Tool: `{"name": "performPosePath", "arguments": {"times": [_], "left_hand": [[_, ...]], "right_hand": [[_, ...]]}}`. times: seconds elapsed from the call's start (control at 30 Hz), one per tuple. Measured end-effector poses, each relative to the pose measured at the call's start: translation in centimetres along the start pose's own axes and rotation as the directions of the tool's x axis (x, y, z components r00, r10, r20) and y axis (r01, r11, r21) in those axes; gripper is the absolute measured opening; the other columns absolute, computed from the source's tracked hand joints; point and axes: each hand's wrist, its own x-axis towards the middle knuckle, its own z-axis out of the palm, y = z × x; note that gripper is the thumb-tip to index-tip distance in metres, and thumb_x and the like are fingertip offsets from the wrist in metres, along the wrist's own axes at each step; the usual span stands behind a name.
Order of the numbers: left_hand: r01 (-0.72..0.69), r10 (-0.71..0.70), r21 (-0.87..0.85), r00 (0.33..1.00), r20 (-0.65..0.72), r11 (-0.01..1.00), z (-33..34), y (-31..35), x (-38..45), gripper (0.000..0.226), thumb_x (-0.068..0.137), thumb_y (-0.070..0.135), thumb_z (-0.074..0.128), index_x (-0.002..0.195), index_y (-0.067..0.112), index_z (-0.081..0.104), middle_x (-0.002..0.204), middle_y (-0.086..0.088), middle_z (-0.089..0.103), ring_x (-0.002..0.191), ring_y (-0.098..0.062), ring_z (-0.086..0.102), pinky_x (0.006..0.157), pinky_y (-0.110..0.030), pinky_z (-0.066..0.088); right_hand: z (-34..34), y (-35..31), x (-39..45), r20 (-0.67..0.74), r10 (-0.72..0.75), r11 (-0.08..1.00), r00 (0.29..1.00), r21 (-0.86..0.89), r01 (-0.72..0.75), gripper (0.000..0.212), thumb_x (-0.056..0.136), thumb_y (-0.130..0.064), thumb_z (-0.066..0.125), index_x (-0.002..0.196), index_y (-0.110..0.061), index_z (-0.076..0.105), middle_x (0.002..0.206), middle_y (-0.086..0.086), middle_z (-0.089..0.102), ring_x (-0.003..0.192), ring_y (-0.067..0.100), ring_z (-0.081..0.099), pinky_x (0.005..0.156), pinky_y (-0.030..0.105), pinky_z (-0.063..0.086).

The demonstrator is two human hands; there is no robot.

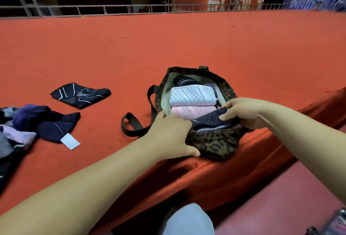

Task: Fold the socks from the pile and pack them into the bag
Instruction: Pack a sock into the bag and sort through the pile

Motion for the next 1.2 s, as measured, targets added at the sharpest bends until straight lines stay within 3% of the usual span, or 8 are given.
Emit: {"name": "performPosePath", "arguments": {"times": [0.17,0.5,0.63,0.73,0.83,0.93,1.1,1.2], "left_hand": [[-0.309,0.318,0.075,0.929,-0.189,0.948,1.0,-0.8,-0.2,0.024,0.078,0.039,0.068,0.082,0.018,0.059,0.08,0.004,0.06,0.084,-0.024,0.058,0.084,-0.037,0.043],[-0.576,0.479,-0.109,0.757,-0.444,0.81,-1.0,-2.6,-1.3,0.026,0.081,0.031,0.066,0.069,0.01,0.057,0.089,-0.001,0.061,0.081,-0.019,0.052,0.07,-0.032,0.041],[-0.581,0.508,-0.171,0.793,-0.335,0.796,-1.4,-2.3,-1.3,0.019,0.084,0.038,0.057,0.081,0.019,0.053,0.118,-0.002,0.064,0.104,-0.018,0.058,0.083,-0.028,0.041],[-0.464,0.459,-0.158,0.886,-0.074,0.871,-0.7,-2.1,-0.3,0.019,0.087,0.038,0.058,0.086,0.021,0.049,0.081,0.006,0.062,0.081,-0.023,0.059,0.068,-0.031,0.037],[-0.387,0.381,-0.204,0.922,-0.07,0.899,-0.8,-2.9,0.1,0.029,0.079,0.05,0.064,0.091,0.03,0.045,0.075,0.012,0.055,0.072,-0.015,0.051,0.066,-0.029,0.033],[-0.4,0.394,-0.132,0.917,-0.066,0.907,-0.4,-4.1,0.2,0.046,0.072,0.06,0.065,0.109,0.036,0.053,0.099,0.018,0.06,0.1,-0.005,0.051,0.105,-0.031,0.025],[-0.276,0.282,-0.204,0.959,0.002,0.939,0.7,-4.5,-0.1,0.027,0.084,0.05,0.062,0.106,0.033,0.063,0.116,0.019,0.051,0.131,-0.002,0.025,0.112,-0.061,-0.011],[-0.312,0.296,-0.209,0.95,-0.102,0.927,0.6,-4.6,-0.2,0.016,0.087,0.043,0.061,0.089,0.027,0.061,0.141,0.015,0.043,0.136,-0.006,0.028,0.112,-0.063,-0.005]], "right_hand": [[1.1,1.4,1.1,-0.301,-0.175,0.916,0.937,-0.399,0.042,0.042,0.074,-0.015,0.079,0.107,-0.008,0.054,0.097,0.01,0.059,0.092,0.028,0.056,0.078,0.034,0.044],[0.8,-1.0,0.3,-0.12,-0.029,0.76,0.992,-0.648,-0.057,0.042,0.072,-0.035,0.08,0.098,-0.007,0.065,0.101,0.008,0.063,0.094,0.029,0.061,0.075,0.031,0.046],[1.2,-0.6,0.0,-0.058,-0.032,0.727,0.998,-0.686,-0.016,0.057,0.075,-0.043,0.076,0.114,-0.006,0.061,0.109,0.003,0.055,0.104,0.025,0.053,0.084,0.034,0.041],[0.6,-0.7,-0.6,-0.012,-0.017,0.611,1.0,-0.792,0.001,0.04,0.076,-0.052,0.071,0.089,-0.017,0.06,0.084,-0.002,0.06,0.072,0.017,0.056,0.062,0.026,0.047],[-1.5,-0.8,-0.5,-0.103,-0.185,0.788,0.977,-0.609,0.085,0.039,0.082,-0.049,0.064,0.072,-0.013,0.053,0.059,-0.001,0.05,0.054,0.017,0.044,0.05,0.024,0.033],[-2.6,0.3,0.7,-0.501,-0.257,0.925,0.826,-0.375,0.061,0.043,0.085,-0.054,0.057,0.076,-0.013,0.045,0.067,0.006,0.047,0.056,0.021,0.045,0.054,0.028,0.033],[-0.8,1.8,2.3,-0.364,-0.073,0.993,0.928,0.057,0.101,0.019,0.09,-0.03,0.063,0.088,-0.011,0.066,0.089,0.012,0.068,0.074,0.024,0.064,0.07,0.033,0.053],[-1.4,-0.2,2.6,-0.575,-0.258,0.947,0.776,0.007,0.32,0.023,0.092,-0.025,0.057,0.078,-0.008,0.062,0.077,0.009,0.063,0.067,0.02,0.056,0.058,0.029,0.041]]}}
